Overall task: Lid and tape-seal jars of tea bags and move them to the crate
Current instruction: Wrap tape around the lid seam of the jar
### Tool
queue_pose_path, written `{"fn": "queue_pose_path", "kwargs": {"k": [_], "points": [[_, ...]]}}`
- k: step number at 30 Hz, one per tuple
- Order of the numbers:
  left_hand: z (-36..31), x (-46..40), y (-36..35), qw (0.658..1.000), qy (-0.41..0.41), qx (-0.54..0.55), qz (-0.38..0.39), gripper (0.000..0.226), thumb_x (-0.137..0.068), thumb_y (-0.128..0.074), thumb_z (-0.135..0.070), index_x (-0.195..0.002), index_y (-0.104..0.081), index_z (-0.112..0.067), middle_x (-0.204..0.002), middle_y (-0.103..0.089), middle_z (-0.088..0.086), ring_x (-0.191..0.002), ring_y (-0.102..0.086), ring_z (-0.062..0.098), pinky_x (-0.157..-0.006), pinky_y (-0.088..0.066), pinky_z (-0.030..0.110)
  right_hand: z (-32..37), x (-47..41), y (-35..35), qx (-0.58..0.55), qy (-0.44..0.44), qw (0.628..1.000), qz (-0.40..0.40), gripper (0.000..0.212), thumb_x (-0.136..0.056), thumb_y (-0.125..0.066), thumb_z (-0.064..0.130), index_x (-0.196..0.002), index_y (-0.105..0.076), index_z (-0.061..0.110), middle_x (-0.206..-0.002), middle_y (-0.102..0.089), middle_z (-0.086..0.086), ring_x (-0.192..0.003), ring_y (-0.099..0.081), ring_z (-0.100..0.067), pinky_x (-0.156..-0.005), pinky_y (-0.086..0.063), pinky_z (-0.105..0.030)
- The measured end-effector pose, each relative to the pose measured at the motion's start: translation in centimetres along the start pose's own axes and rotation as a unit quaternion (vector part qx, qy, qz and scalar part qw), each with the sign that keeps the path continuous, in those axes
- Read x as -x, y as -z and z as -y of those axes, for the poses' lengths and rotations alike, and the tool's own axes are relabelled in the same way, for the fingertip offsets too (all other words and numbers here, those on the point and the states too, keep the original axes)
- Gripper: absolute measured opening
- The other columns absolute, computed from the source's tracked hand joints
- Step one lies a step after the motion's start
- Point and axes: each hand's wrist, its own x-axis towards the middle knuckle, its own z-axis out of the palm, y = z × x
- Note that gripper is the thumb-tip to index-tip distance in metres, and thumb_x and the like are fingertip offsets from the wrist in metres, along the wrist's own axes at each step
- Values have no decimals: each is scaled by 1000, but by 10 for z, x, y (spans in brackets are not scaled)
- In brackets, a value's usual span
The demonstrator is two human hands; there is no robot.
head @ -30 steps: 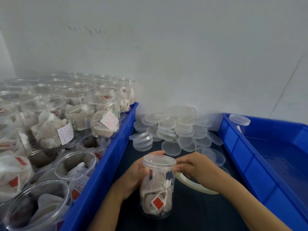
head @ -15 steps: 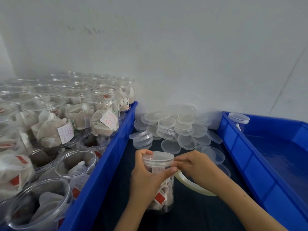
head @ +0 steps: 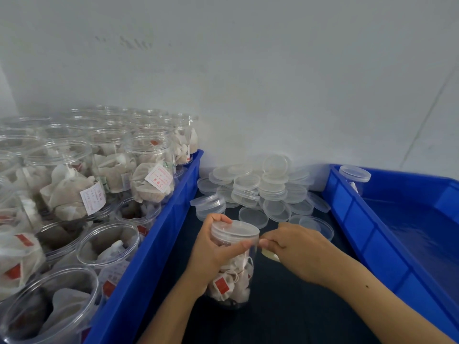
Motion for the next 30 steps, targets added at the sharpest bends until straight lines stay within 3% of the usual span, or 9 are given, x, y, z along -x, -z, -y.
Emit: {"fn": "queue_pose_path", "kwargs": {"k": [4,10,16,20,24,27,30], "points": [[3,-5,6,999,13,40,29,71,-46,-89,-33,-106,-54,-16,-104,-66,12,-86,-70,17,-70,-55,24,-3,-1,0,22,12,1000,7,39,-104,-23,47,-106,-57,27,-89,-44,9,-82,-51,-9,-79,-43,-29],[11,-9,14,992,28,92,75,64,-50,-85,-32,-104,-54,-19,-97,-69,4,-88,-69,19,-73,-55,27,-5,-6,-3,22,23,999,0,39,-103,-23,47,-108,-57,29,-88,-44,9,-76,-43,-4,-70,-35,-28],[16,-14,20,984,27,114,137,61,-55,-81,-28,-107,-52,-18,-98,-69,1,-92,-66,21,-77,-54,29,-6,-9,-4,18,23,1000,-7,41,-101,-26,54,-108,-61,33,-84,-42,14,-73,-41,0,-71,-38,-27],[21,-17,20,980,28,133,147,57,-57,-80,-27,-107,-54,-20,-104,-64,9,-93,-64,23,-77,-53,32,-4,-10,-3,50,27,998,-3,44,-100,-25,54,-111,-61,31,-87,-46,12,-83,-49,-7,-78,-49,-33],[24,-18,19,977,27,148,148,63,-52,-90,-37,-105,-57,-23,-107,-59,16,-94,-61,28,-78,-53,35,-1,-11,-2,72,24,997,12,54,-100,-21,55,-103,-61,18,-90,-55,5,-88,-57,-15,-80,-54,-40],[26,-18,18,977,30,159,136,71,-49,-93,-41,-106,-55,-21,-107,-60,17,-94,-61,31,-80,-54,37,0,-12,1,68,23,997,39,49,-101,-21,52,-96,-62,27,-92,-53,7,-83,-50,-10,-73,-46,-32],[25,-17,17,977,25,158,141,73,-49,-93,-41,-107,-54,-20,-106,-59,18,-94,-61,30,-78,-54,37,-1,-11,7,30,24,997,68,47,-102,-24,49,-104,-68,34,-104,-59,9,-92,-53,-9,-75,-39,-29]]}}
